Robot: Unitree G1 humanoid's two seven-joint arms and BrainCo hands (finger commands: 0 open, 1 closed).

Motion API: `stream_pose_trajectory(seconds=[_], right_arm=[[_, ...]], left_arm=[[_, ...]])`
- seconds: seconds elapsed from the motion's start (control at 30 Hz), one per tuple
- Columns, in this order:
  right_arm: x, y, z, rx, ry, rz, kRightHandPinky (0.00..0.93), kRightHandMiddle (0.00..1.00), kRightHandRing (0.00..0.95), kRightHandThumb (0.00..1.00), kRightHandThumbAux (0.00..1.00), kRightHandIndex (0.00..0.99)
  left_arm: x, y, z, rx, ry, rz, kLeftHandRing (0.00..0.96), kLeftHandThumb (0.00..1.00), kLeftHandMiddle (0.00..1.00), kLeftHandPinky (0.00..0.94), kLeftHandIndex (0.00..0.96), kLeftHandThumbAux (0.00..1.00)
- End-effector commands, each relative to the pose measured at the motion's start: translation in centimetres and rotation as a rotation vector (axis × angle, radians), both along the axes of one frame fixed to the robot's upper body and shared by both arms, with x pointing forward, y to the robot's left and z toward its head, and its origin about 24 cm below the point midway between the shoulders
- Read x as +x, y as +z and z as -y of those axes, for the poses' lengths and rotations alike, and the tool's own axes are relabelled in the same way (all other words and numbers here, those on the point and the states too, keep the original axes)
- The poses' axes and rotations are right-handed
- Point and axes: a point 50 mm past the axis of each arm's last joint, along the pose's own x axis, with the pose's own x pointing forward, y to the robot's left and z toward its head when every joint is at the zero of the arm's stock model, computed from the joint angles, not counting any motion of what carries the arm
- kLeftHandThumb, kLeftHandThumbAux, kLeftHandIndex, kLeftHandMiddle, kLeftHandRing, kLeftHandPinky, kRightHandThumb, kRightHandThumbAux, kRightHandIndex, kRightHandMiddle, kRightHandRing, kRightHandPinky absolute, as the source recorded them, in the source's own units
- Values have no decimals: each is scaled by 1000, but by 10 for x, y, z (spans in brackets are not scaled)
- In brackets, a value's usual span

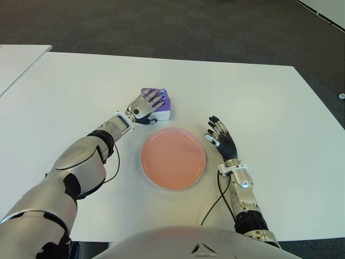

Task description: Put the tissue paper into the plate.

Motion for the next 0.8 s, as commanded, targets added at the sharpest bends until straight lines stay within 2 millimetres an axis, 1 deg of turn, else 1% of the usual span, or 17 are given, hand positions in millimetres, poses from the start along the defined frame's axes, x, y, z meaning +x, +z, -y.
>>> stream_pose_trajectory(seconds=[0.03,0.4,0.8], right_arm=[[-44,-55,4,15,-26,-310,0,0,0,0,591,0],[-44,-55,4,17,-32,-310,0,0,0,0,585,0],[-44,-55,4,22,-34,-305,0,0,0,0,595,0]], left_arm=[[-29,-40,-10,145,-31,-153,0,164,0,0,0,341],[-29,-39,-9,142,-41,-133,0,218,0,0,0,314],[-28,-39,-8,133,-32,-133,0,233,0,0,0,306]])
